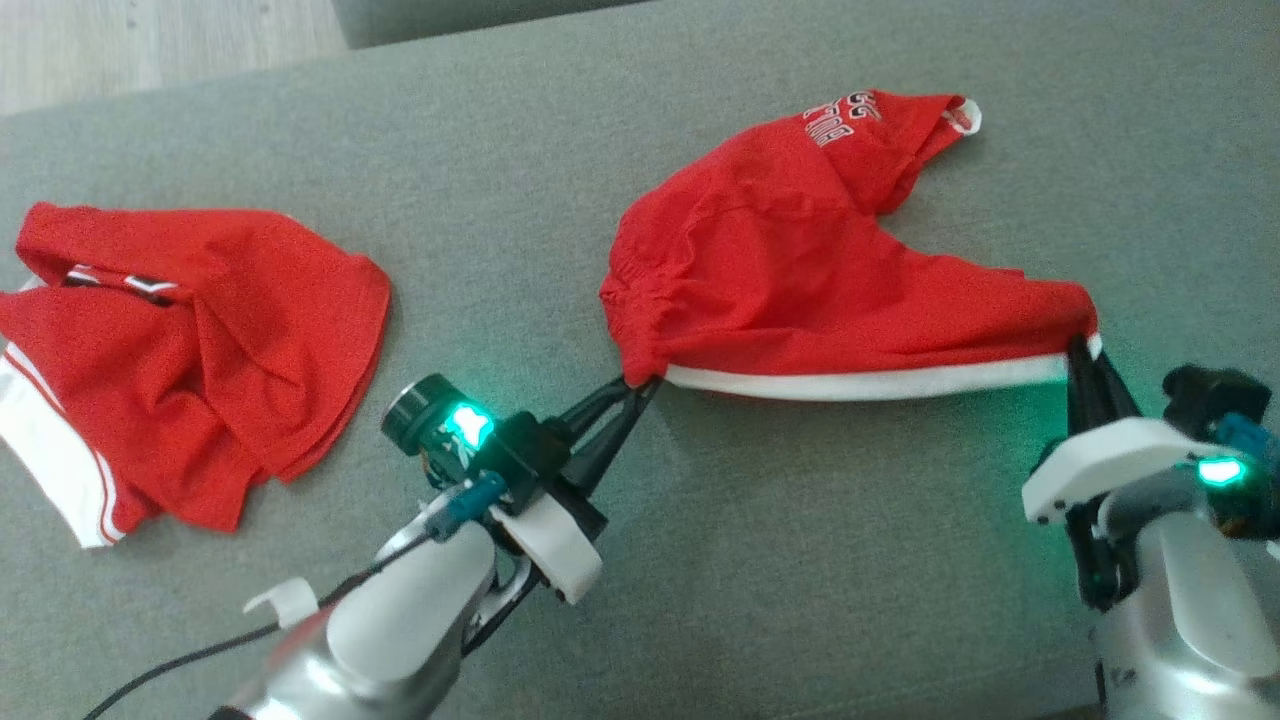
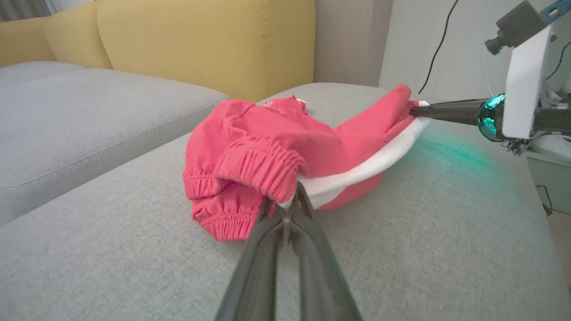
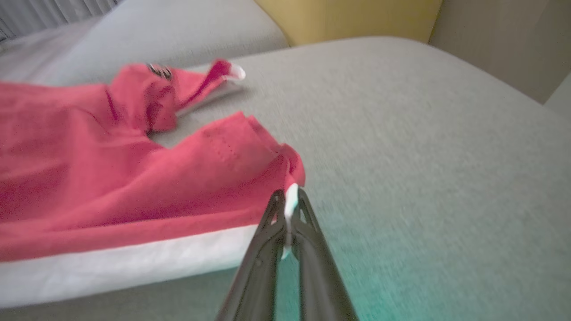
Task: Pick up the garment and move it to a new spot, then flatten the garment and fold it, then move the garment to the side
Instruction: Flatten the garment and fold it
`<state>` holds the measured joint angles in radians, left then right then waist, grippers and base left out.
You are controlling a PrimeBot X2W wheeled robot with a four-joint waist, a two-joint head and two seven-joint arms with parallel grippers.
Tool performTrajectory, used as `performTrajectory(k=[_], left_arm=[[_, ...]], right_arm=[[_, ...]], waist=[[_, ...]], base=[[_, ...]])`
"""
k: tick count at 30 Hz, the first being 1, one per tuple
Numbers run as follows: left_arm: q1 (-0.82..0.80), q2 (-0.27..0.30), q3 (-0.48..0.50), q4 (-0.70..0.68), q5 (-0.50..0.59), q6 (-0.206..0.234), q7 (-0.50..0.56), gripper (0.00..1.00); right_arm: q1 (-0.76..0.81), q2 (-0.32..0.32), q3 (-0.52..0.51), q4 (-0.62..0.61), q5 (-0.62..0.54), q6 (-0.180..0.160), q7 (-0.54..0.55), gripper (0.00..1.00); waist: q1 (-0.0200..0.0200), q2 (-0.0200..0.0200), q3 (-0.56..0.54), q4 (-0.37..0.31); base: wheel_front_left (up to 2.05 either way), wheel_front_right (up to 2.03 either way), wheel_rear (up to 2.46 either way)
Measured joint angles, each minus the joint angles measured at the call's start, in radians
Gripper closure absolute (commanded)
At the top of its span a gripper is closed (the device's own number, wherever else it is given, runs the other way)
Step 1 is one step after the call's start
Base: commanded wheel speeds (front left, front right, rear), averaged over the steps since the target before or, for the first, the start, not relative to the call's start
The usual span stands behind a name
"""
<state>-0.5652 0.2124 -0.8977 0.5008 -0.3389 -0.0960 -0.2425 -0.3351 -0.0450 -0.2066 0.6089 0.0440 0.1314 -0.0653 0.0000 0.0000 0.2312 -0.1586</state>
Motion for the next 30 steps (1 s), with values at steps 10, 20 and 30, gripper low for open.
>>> performTrajectory(k=[10, 20, 30], left_arm=[[-0.163, 0.095, 0.035, -0.078, -0.079, -0.027, 0.165, 1.00], [-0.534, 0.159, 0.024, -0.080, -0.230, -0.036, 0.324, 1.00], [-0.622, 0.180, -0.041, -0.054, -0.336, -0.036, 0.317, 1.00]], right_arm=[[-0.033, 0.000, 0.067, -0.258, 0.184, 0.000, 0.117, 1.00], [-0.360, -0.003, 0.103, -0.363, 0.226, 0.000, 0.185, 1.00], [-0.407, -0.009, 0.101, -0.349, 0.025, 0.000, 0.136, 1.00]], waist=[[-0.0001, 0.0000, -0.069, -0.004], [0.0000, 0.0000, -0.142, -0.037], [-0.0001, 0.0000, -0.206, -0.049]], base=[[0.00, 0.00, 0.00], [0.00, 0.00, 0.00], [0.00, 0.00, 0.00]])
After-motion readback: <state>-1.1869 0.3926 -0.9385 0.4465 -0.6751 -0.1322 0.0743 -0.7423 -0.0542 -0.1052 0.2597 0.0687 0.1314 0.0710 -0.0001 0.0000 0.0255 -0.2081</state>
